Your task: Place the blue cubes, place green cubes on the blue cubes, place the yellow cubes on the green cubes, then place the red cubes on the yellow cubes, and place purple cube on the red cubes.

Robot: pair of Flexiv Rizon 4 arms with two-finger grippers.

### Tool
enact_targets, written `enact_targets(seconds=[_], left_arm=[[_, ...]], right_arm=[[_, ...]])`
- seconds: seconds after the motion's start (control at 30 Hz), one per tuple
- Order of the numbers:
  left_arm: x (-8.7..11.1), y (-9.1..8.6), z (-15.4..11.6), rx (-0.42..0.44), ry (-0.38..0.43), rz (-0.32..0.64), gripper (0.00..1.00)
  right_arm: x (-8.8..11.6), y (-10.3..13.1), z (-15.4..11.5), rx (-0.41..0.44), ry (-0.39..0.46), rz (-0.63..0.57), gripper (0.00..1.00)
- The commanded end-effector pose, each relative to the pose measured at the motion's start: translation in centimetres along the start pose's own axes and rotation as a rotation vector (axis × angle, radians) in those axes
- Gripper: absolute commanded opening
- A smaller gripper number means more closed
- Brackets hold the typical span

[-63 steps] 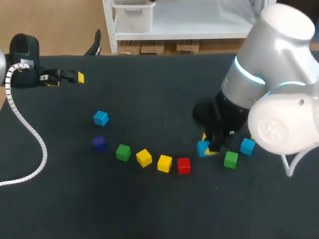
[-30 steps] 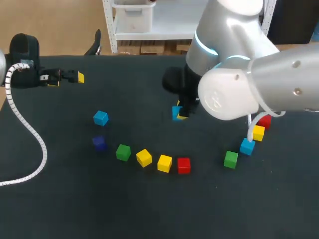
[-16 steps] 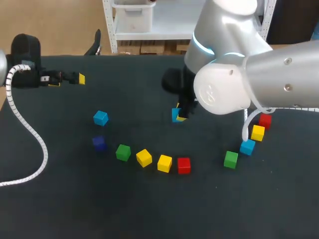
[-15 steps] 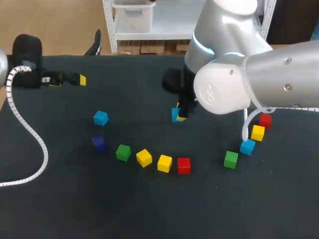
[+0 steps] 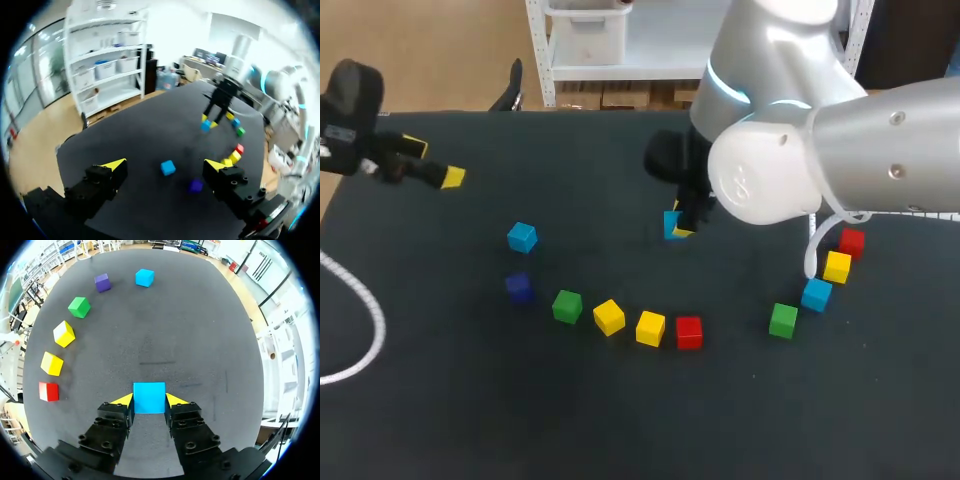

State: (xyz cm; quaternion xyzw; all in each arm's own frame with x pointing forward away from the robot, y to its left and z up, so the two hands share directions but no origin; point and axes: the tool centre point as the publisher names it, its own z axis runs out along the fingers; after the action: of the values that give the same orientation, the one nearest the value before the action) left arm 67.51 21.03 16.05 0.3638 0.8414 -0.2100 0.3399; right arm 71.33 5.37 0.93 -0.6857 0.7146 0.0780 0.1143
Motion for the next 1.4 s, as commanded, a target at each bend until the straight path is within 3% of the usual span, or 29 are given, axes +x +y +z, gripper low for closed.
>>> enact_targets(seconds=[0.03, 1.4], left_arm=[[1.0, -0.2, -1.7, 0.329, 0.103, 0.342, 1.0], [1.0, -0.2, -1.7, 0.329, 0.103, 0.342, 1.0]], right_arm=[[0.0, 0.1, 0.0, 0.002, -0.001, -0.001, 0.0], [1.1, 0.3, -0.1, 0.017, 0.012, 0.028, 0.0]])
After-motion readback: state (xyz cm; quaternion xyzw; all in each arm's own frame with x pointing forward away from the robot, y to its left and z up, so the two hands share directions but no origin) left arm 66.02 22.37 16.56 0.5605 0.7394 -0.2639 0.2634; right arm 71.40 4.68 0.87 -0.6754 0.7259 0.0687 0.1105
